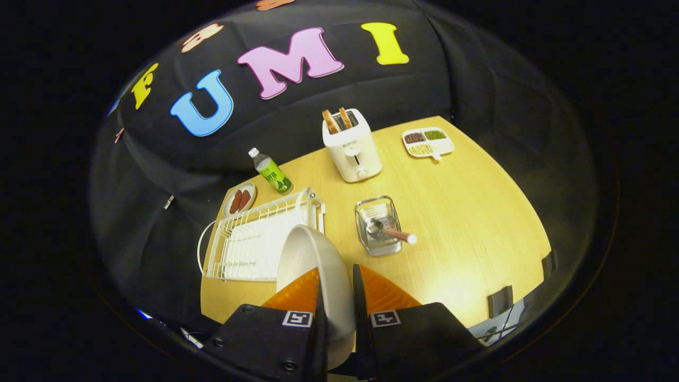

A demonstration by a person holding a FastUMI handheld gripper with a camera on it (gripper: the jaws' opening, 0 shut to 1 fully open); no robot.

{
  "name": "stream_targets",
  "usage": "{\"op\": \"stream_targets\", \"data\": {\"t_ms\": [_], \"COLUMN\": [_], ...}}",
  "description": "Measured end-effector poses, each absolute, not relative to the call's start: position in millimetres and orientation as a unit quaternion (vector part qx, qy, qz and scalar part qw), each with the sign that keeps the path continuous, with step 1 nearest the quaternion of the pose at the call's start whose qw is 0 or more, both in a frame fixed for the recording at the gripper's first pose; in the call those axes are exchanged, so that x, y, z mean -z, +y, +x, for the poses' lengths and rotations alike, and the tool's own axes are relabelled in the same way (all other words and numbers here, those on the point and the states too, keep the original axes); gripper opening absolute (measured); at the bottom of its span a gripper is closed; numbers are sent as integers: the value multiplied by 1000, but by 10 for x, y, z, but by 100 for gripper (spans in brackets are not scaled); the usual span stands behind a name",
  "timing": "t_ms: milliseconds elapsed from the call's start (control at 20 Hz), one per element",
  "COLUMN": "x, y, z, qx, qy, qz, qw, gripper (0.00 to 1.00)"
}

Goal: Take the plate from the dish rack, then take the spoon from the basket and place it into the plate.

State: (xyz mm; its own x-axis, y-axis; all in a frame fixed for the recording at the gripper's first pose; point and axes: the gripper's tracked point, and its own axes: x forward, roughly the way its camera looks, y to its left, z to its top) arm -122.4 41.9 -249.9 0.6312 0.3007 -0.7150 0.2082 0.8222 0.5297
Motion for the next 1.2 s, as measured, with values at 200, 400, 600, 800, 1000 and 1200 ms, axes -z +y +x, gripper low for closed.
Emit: {"op": "stream_targets", "data": {"t_ms": [200, 400, 600, 800, 1000, 1200], "x": [2938, 3311, 3611, 3878, 3979, 4124], "y": [362, 427, 531, 599, 643, 585], "z": [-1497, -1585, -1586, -1591, -1555, -1594], "qx": [-22, -25, -32, -37, -38, -23], "qy": [454, 464, 471, 482, 479, 498], "qz": [304, 335, 372, 376, 406, 394], "qw": [837, 819, 799, 790, 777, 772], "gripper": [25, 25, 25, 25, 26, 30]}}
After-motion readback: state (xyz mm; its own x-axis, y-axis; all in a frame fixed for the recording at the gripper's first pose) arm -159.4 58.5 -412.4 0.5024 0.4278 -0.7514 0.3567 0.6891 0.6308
